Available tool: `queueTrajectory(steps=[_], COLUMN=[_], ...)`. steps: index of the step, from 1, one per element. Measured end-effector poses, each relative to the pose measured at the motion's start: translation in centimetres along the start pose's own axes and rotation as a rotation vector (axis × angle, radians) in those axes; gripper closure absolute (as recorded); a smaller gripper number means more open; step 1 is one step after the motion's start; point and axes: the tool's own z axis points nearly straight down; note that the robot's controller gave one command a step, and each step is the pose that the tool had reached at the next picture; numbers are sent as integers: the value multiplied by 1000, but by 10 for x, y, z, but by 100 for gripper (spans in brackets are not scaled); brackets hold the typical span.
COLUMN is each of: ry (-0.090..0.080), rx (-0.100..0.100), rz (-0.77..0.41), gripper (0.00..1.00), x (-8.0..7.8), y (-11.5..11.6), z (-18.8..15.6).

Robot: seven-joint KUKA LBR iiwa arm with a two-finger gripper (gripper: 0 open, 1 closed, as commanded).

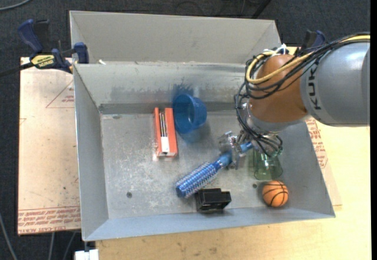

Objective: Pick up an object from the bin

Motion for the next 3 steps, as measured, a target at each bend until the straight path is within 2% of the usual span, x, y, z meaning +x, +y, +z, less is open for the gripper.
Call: queueTrajectory(steps=[3], ry=[0], rx=[1], rz=[-2], gripper=[100], x=[0], y=[0], z=[0])
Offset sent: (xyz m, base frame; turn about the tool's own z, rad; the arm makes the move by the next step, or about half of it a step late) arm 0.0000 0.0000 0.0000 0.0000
